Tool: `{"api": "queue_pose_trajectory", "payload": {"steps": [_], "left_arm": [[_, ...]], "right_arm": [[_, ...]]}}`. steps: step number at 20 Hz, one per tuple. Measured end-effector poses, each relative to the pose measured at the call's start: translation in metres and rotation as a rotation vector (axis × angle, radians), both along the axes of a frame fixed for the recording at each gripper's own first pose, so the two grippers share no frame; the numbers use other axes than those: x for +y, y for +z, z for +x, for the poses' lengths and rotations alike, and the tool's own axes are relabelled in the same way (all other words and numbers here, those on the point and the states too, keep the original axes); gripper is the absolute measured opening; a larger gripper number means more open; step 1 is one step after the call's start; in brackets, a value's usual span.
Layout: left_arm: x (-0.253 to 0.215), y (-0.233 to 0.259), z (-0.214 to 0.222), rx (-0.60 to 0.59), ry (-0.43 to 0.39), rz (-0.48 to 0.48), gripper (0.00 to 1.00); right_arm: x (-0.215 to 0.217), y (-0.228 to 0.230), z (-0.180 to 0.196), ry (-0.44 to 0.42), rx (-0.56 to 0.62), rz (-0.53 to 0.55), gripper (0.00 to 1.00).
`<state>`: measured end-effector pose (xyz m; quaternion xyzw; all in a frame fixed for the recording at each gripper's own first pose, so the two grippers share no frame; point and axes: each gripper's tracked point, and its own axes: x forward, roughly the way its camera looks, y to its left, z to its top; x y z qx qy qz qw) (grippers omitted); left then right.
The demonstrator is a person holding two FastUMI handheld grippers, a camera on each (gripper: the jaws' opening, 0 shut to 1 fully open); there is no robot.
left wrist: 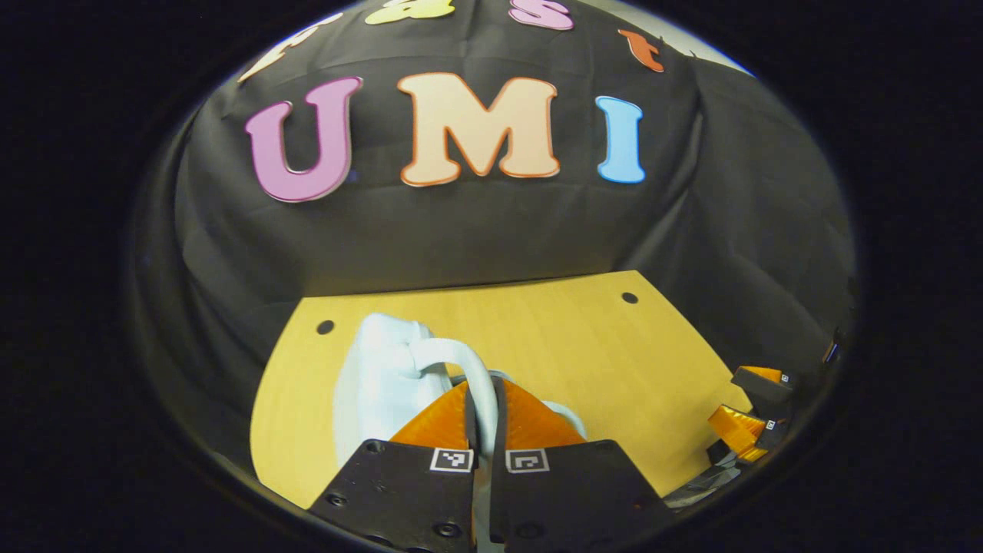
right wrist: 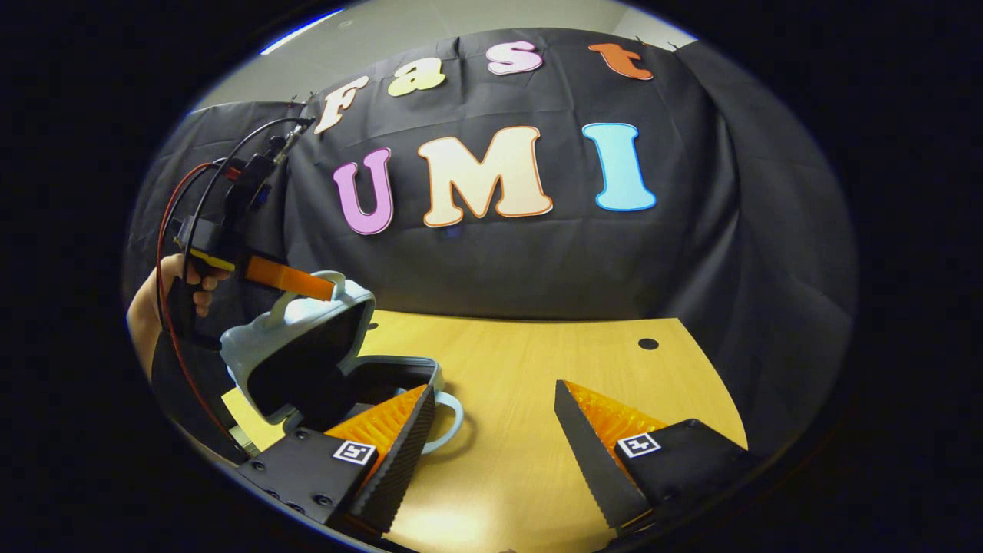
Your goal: First open the suitcase, pack the skin care products into it, and then close the suitcase.
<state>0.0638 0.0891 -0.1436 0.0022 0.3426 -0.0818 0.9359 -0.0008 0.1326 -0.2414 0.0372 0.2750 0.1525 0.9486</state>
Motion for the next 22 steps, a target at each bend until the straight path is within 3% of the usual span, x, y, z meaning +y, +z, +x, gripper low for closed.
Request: {"api": "queue_pose_trajectory", "payload": {"steps": [8,9,11,12,14,17,19,22], "left_arm": [[-0.063,-0.066,-0.002,0.134,-0.066,-0.051,0.04],[-0.069,-0.071,-0.005,0.149,-0.067,-0.046,0.07],[-0.078,-0.073,-0.003,0.123,-0.064,-0.021,0.29],[-0.086,-0.070,-0.003,0.097,-0.060,-0.014,0.48],[-0.102,-0.056,0.000,0.015,-0.025,-0.038,0.74],[-0.105,-0.013,-0.002,-0.175,0.103,-0.025,0.80],[-0.110,0.041,0.004,-0.366,0.138,-0.016,0.82],[-0.100,0.086,-0.013,-0.484,0.167,0.084,0.85]], "right_arm": [[-0.051,-0.004,-0.011,-0.059,0.014,-0.059,0.98],[-0.056,-0.004,-0.011,-0.064,0.016,-0.062,0.98],[-0.067,-0.004,-0.012,-0.069,0.016,-0.063,0.98],[-0.071,-0.003,-0.013,-0.067,0.013,-0.064,0.98],[-0.079,0.004,-0.009,-0.049,-0.009,-0.058,0.98],[-0.085,0.032,0.006,-0.023,-0.079,-0.019,0.98],[-0.088,0.053,0.018,-0.013,-0.128,-0.007,0.98],[-0.081,0.100,0.039,-0.027,-0.242,0.044,0.98]]}}
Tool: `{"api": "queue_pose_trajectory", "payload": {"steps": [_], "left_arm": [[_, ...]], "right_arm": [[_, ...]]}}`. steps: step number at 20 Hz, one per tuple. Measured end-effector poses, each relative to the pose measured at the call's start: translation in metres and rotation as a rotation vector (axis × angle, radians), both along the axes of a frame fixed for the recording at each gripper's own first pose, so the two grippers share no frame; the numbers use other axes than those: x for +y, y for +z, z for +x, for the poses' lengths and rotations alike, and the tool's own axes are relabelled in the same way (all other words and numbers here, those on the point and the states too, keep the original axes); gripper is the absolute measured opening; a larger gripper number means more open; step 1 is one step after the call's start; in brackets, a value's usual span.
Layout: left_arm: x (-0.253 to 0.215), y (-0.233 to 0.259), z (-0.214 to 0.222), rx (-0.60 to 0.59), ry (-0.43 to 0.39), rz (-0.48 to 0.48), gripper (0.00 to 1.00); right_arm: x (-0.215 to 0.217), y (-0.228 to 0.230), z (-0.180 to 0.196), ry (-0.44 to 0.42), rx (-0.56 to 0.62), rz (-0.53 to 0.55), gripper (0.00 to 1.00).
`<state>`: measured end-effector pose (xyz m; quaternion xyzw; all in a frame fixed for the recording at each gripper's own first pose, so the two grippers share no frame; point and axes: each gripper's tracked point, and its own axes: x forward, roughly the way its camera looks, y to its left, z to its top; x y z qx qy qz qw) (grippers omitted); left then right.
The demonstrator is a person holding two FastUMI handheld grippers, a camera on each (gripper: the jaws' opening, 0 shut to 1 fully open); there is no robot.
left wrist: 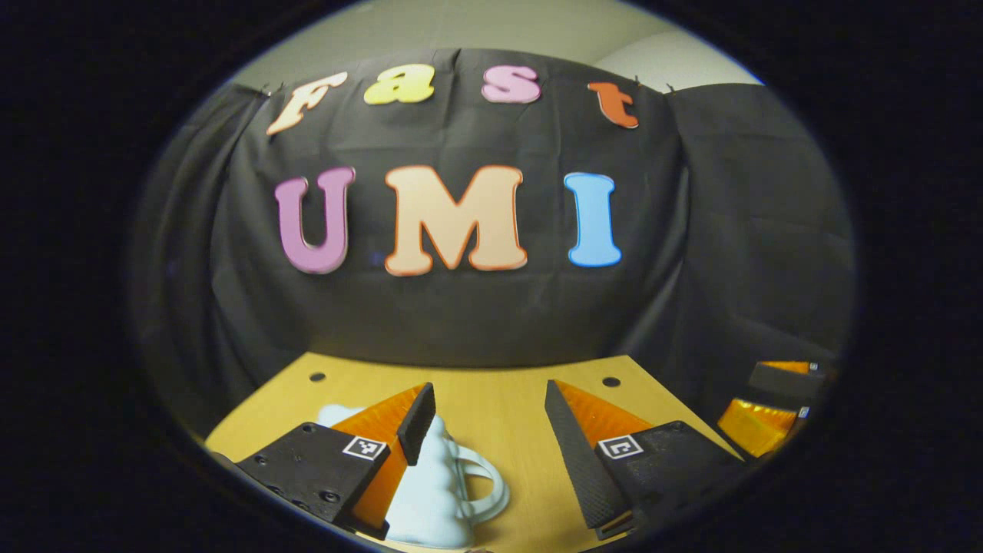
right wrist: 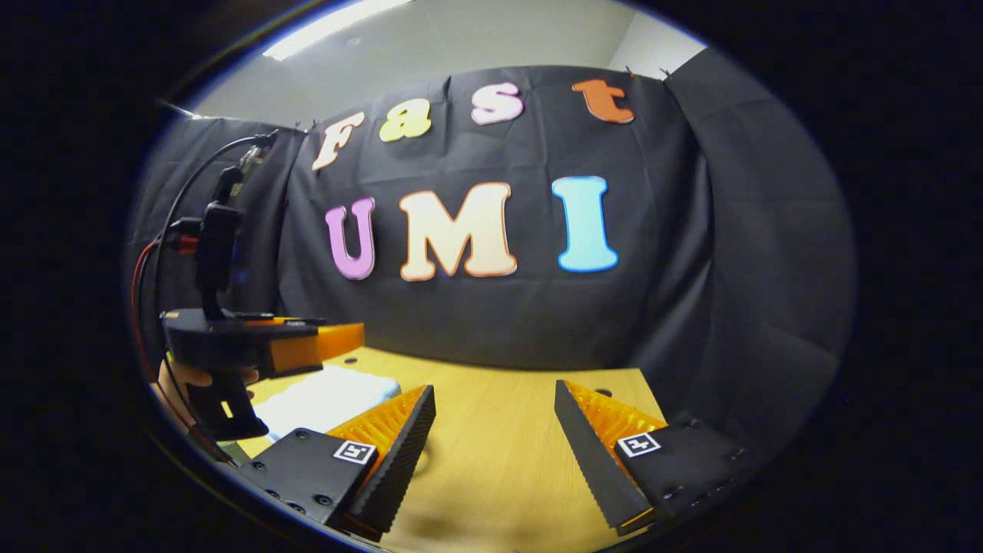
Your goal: First open the suitcase, pack the skin care products into it, and then close the suitcase.
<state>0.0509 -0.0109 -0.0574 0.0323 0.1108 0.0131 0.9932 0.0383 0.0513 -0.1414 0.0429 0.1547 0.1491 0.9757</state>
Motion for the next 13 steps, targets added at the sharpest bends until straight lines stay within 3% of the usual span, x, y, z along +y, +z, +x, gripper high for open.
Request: {"api": "queue_pose_trajectory", "payload": {"steps": [2,3,5,6,13], "left_arm": [[0.014,0.026,-0.008,-0.087,0.053,0.031,0.85],[0.015,0.032,-0.011,-0.118,0.054,0.032,0.86],[0.016,0.031,-0.016,-0.092,0.038,0.030,0.88],[0.022,0.033,-0.016,-0.094,0.048,0.034,0.98],[0.045,0.045,-0.028,-0.093,0.020,0.055,0.96]], "right_arm": [[0.008,0.035,0.013,-0.017,-0.099,0.021,0.93],[0.009,0.050,0.017,-0.032,-0.143,0.025,0.98],[0.018,0.074,0.018,-0.059,-0.202,0.052,0.98],[0.028,0.085,0.014,-0.052,-0.224,0.076,0.94],[0.055,0.121,0.008,-0.070,-0.320,0.078,0.97]]}}
